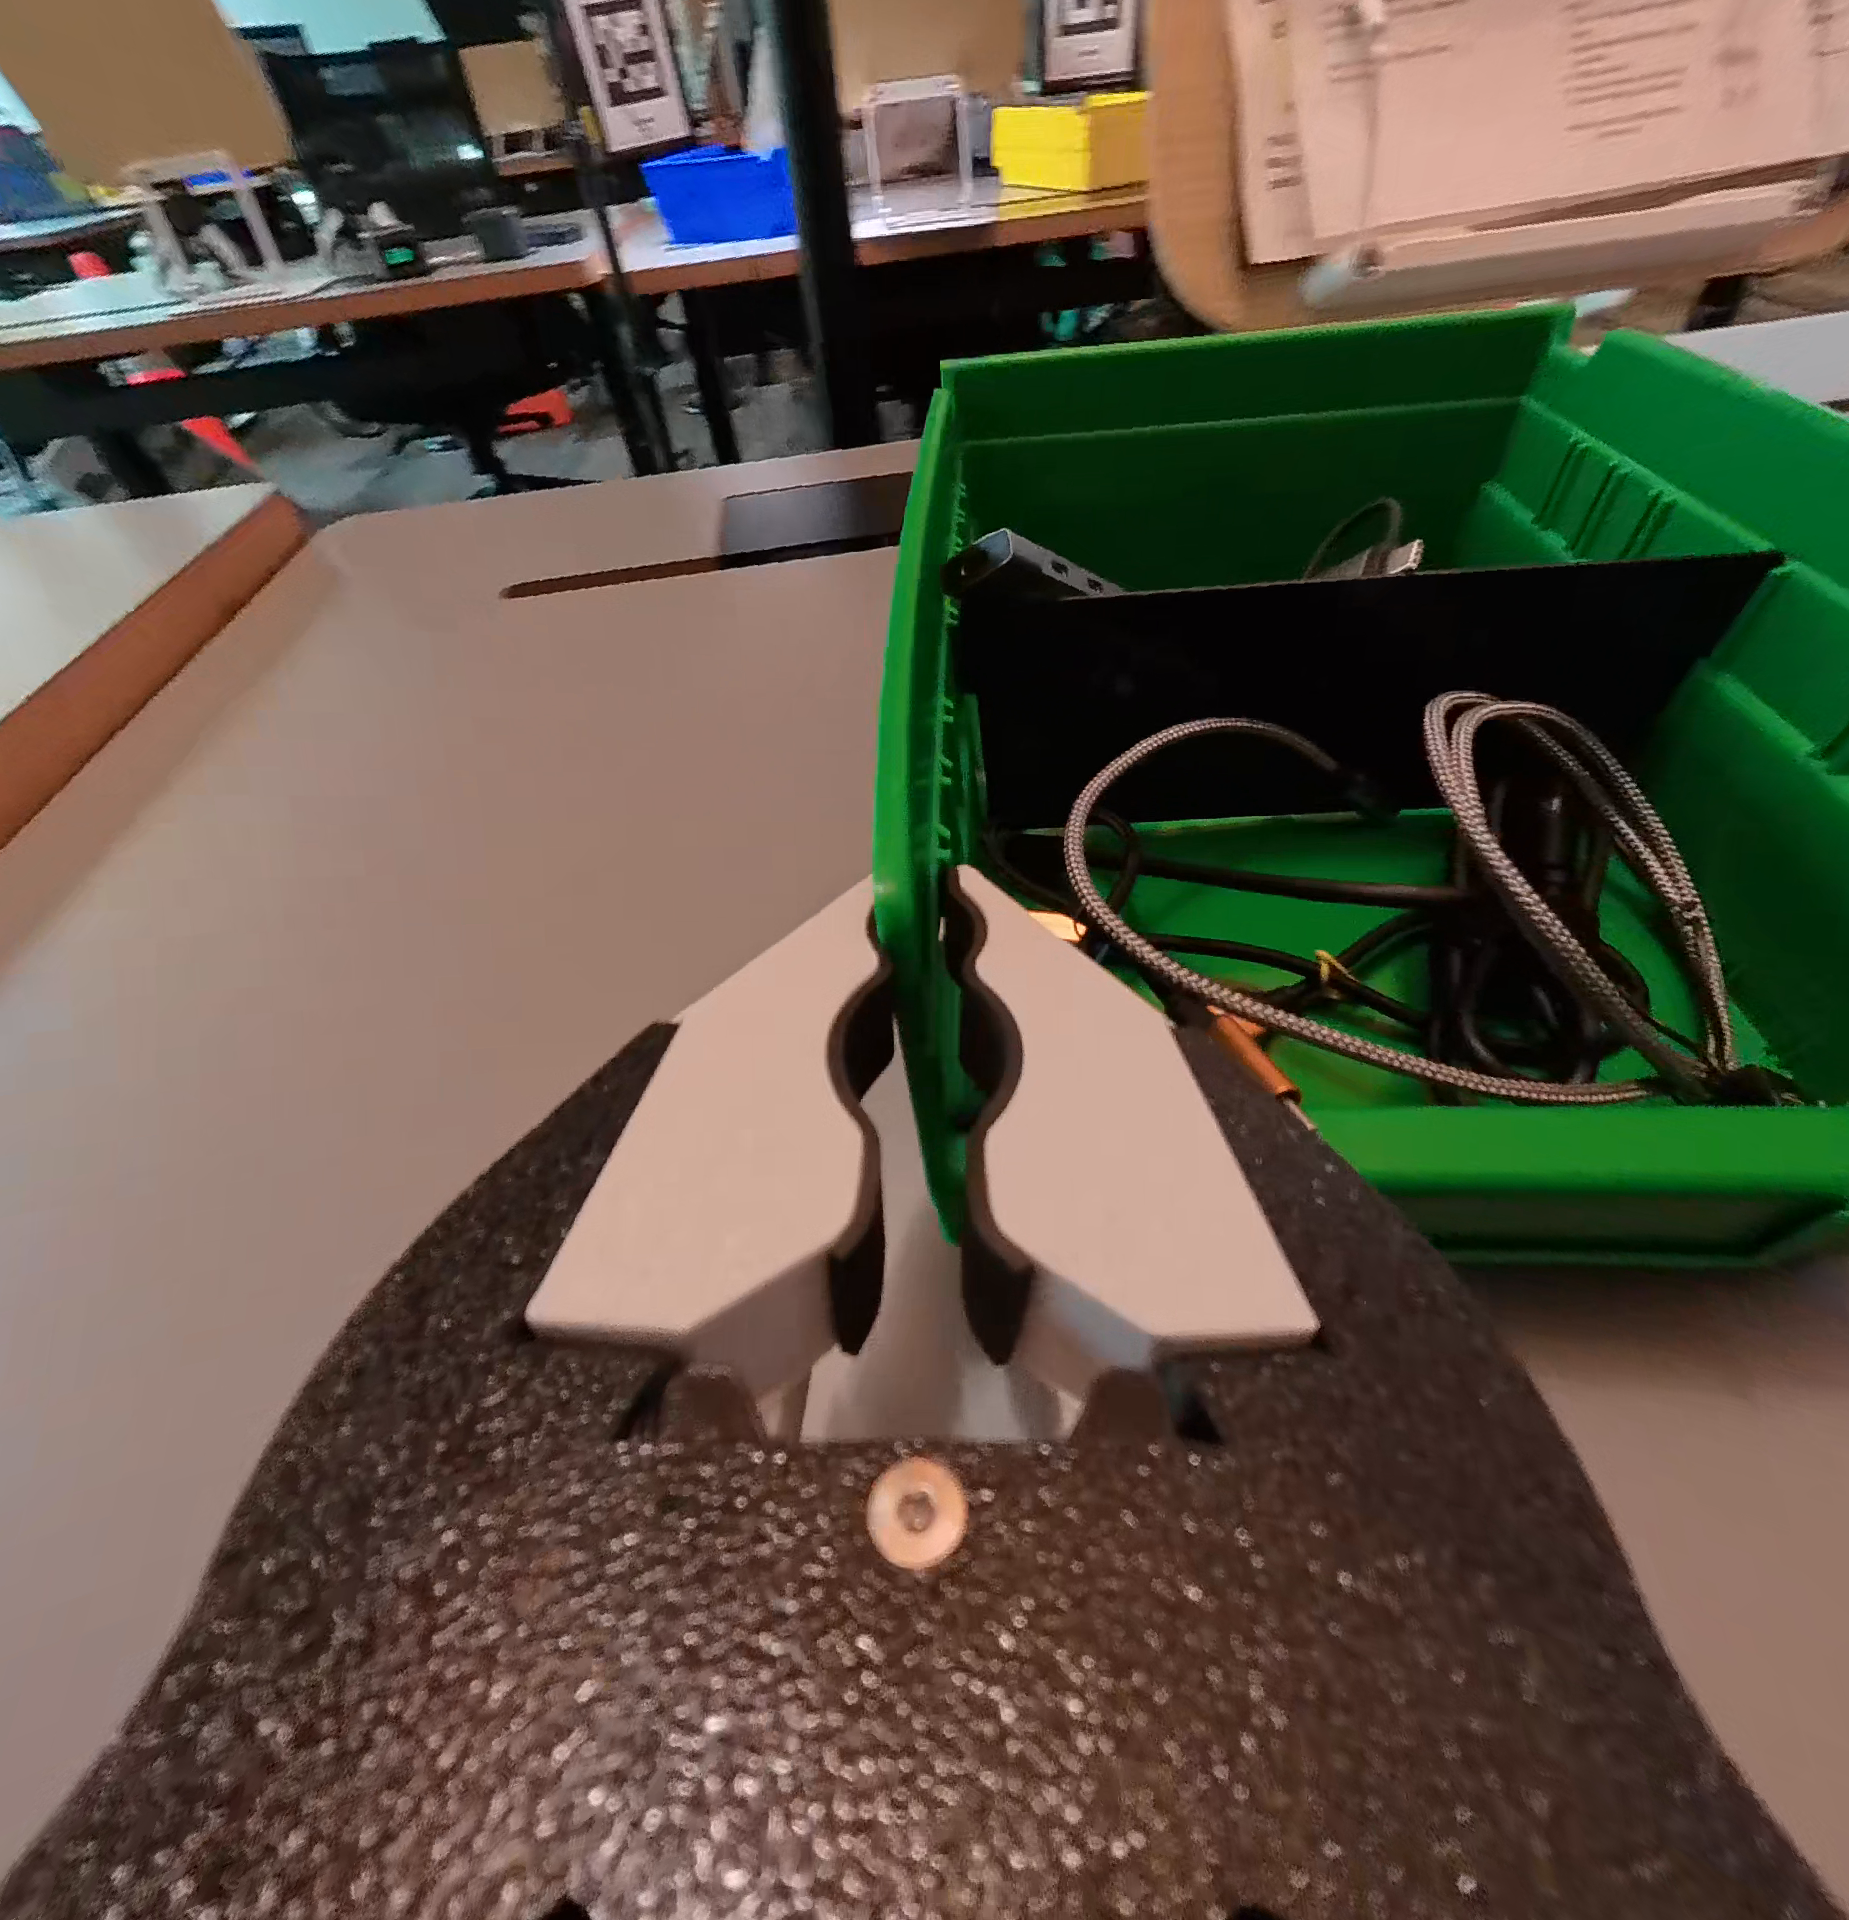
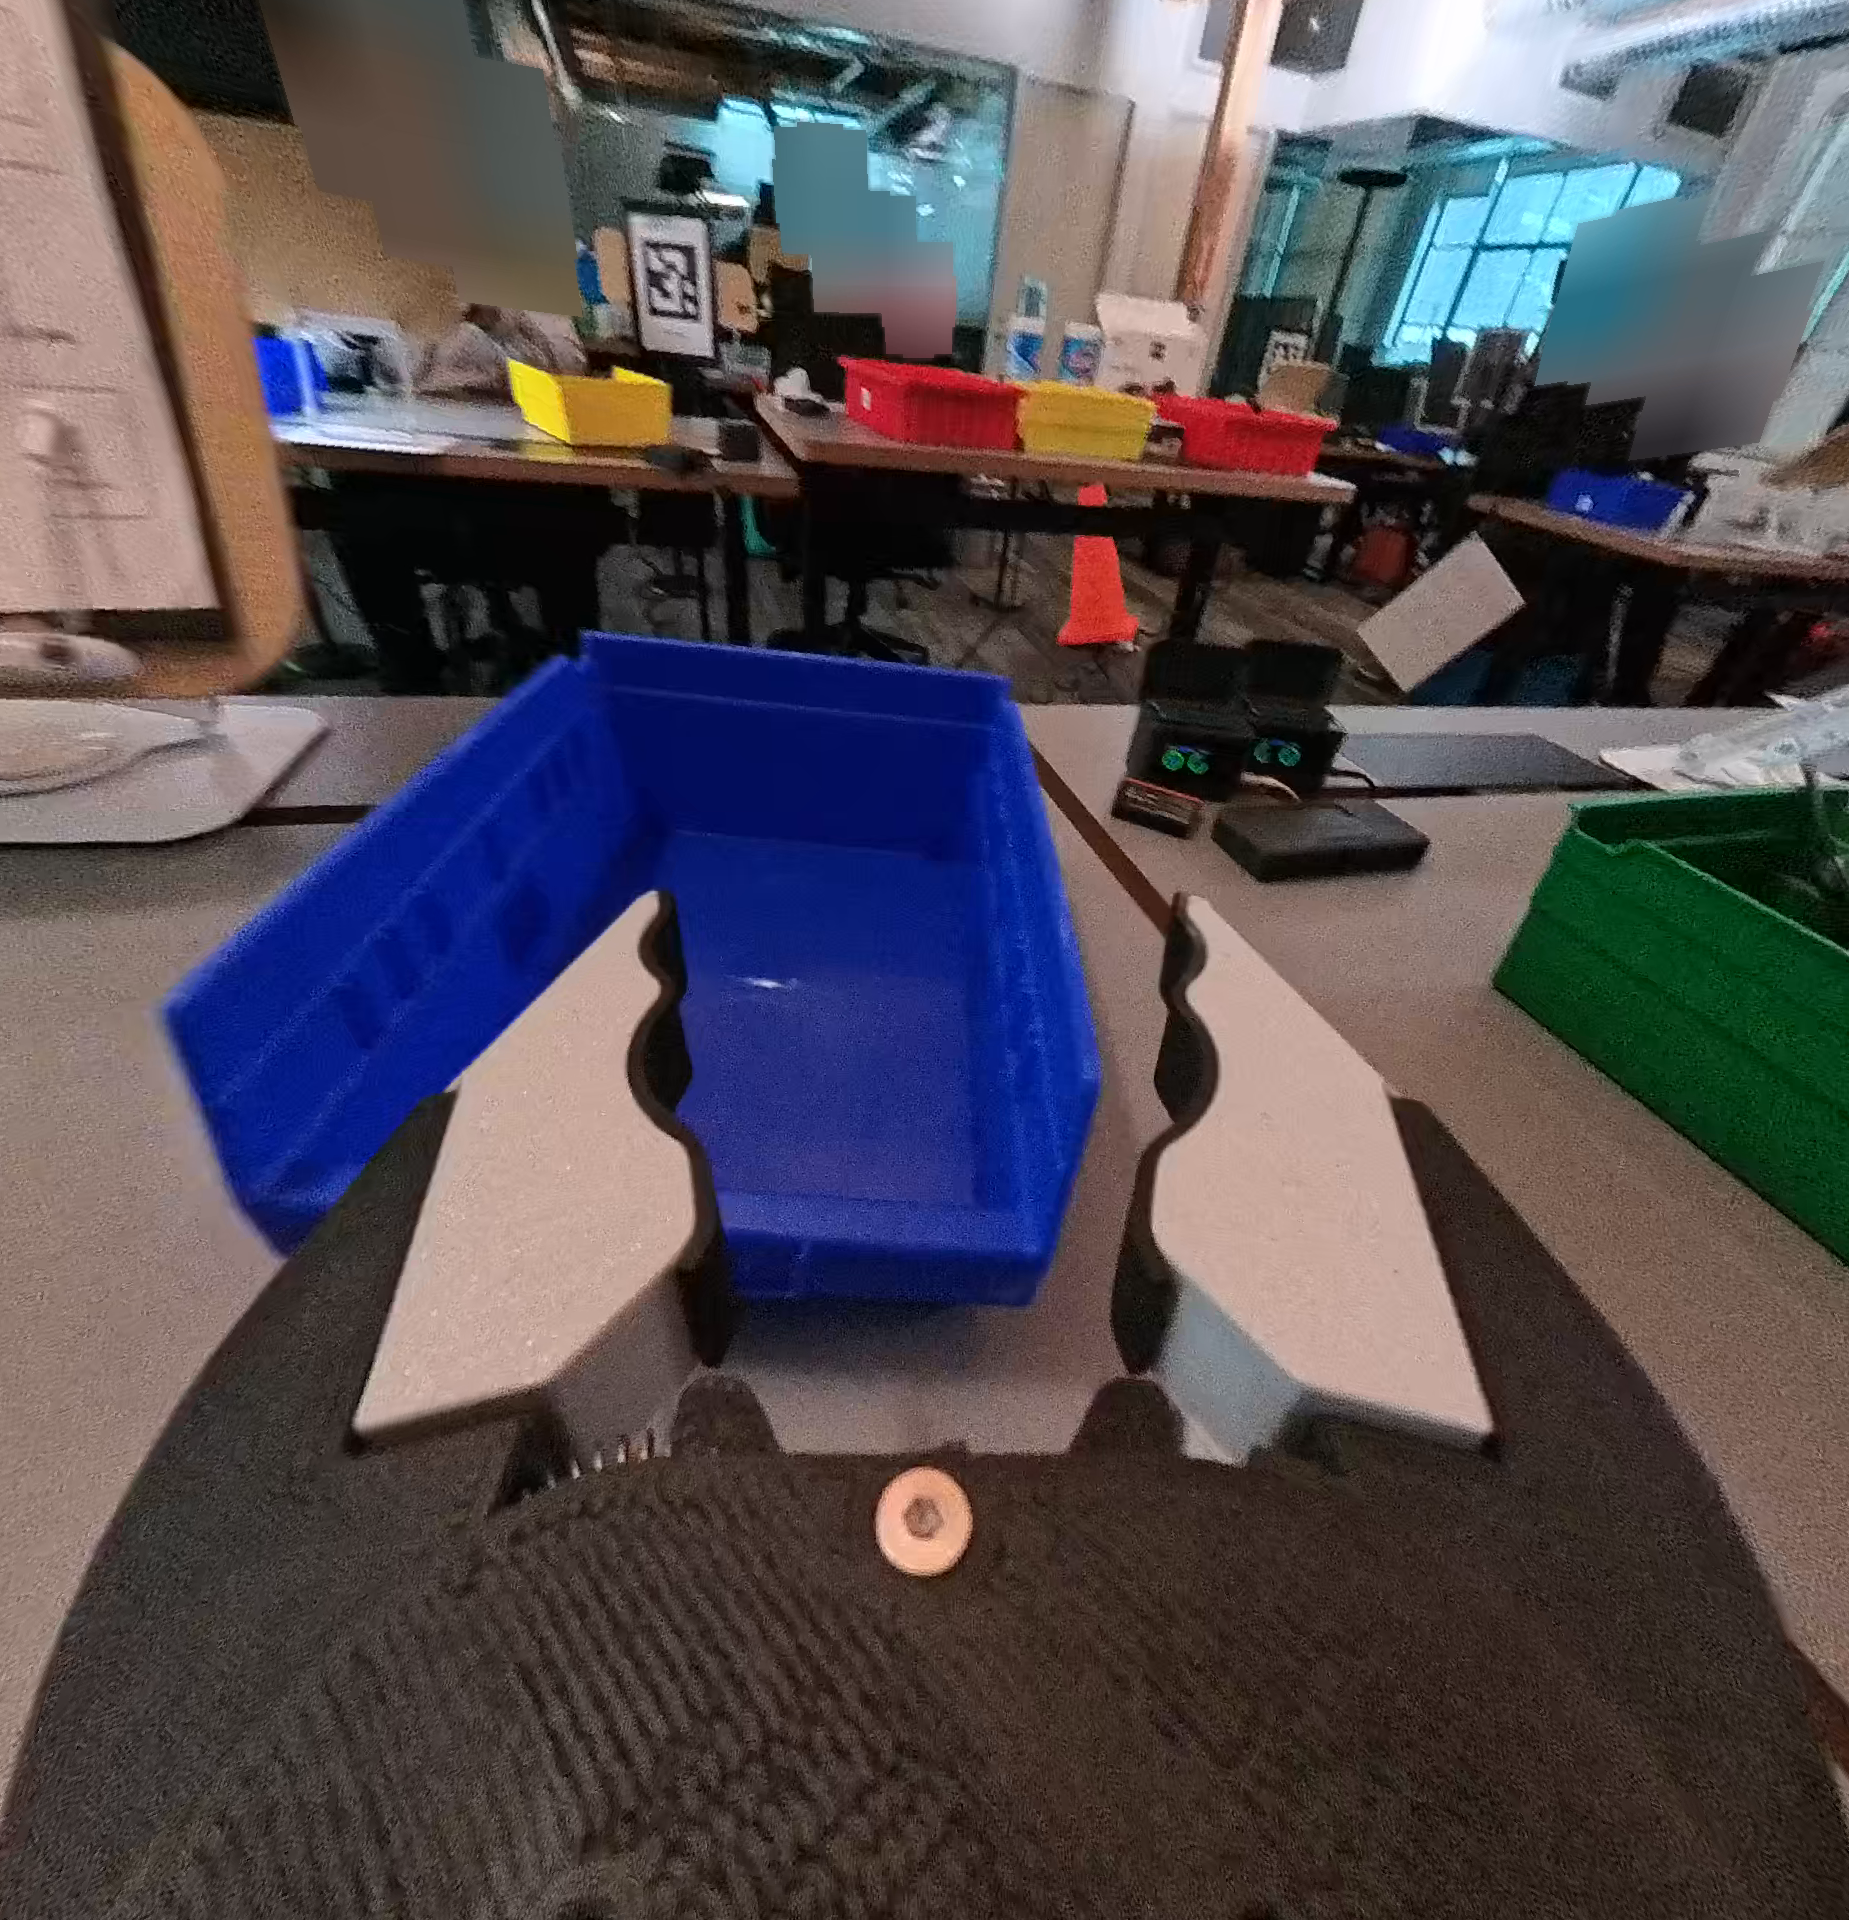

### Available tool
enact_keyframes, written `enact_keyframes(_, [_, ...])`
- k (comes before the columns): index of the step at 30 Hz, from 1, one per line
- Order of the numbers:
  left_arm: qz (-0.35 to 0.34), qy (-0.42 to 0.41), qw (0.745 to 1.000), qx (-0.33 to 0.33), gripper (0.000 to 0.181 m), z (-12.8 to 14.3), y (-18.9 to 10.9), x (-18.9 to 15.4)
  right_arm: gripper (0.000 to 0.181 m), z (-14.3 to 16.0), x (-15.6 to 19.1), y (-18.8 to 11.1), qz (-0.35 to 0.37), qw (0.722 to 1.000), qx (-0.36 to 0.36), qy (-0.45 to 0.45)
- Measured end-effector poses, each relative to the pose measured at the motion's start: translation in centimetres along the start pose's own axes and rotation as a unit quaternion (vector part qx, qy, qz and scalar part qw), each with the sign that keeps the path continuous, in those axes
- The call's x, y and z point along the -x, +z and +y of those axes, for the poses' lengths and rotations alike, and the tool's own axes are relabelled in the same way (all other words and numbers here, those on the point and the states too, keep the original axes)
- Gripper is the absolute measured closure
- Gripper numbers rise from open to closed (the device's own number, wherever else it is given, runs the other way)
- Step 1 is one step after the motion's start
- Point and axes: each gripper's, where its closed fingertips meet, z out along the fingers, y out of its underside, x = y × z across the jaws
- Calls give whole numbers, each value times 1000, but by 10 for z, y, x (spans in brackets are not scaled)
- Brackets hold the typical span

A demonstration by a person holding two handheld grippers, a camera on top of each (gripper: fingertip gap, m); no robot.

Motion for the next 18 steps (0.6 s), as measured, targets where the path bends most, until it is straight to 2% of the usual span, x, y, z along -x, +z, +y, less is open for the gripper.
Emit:
enact_keyframes(4, [-16,-16,1000,2,178,3,-3,32,89,-18,70,-24,-104,994,-38,5])
enact_keyframes(7, [-42,-15,999,4,177,5,-3,51,88,-14,119,-33,-173,984,-29,-15])
enact_keyframes(11, [-35,-27,999,12,177,6,-5,55,88,-6,164,-37,-224,973,-19,-60])
enact_keyframes(12, [-52,-14,998,22,167,4,-9,60,88,-7,169,-37,-230,970,-15,-70])
enact_keyframes(13, [-71,5,997,20,158,-5,-14,65,89,-8,174,-36,-235,969,-15,-78])
enact_keyframes(15, [-70,42,996,-22,158,-42,-23,60,90,-16,183,-35,-254,962,-28,-95])
enact_keyframes(18, [39,93,992,-70,157,-104,-13,12,93,-29,194,-37,-285,953,-48,-90])
